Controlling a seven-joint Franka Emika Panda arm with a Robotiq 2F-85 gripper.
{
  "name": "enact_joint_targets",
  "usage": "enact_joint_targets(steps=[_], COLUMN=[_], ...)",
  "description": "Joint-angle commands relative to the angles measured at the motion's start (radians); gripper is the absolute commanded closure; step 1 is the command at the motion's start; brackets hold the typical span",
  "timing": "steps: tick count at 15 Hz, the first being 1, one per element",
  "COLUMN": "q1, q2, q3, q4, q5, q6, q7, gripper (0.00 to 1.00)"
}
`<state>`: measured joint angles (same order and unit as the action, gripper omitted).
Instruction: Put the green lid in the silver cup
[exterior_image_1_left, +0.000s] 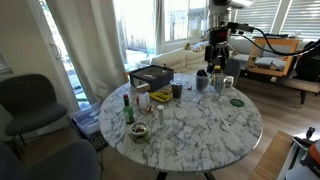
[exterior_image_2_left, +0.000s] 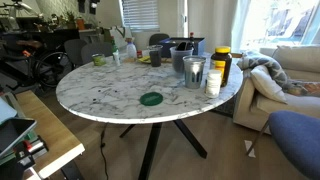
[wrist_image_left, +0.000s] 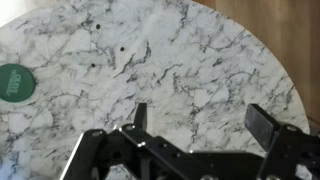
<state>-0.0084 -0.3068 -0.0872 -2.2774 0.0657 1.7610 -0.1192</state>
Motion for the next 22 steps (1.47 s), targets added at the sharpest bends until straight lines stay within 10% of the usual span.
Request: enact_joint_targets(steps=[1,13,21,22], q1=[-0.009,-0.294,-0.298,-0.310], q2=[0.001,0.166,0.183,0.191], q3=[0.008,-0.130,-0.158,-0.171], q4=[0.002,-0.223,-0.208,-0.218], q5=[0.002,-0.501,-0.487,-0.529], q6=[-0.002,0.508,0.496,0.642], q7=[-0.002,0.230,0.209,0.210], gripper=[0.00,0.00,0.00,0.00])
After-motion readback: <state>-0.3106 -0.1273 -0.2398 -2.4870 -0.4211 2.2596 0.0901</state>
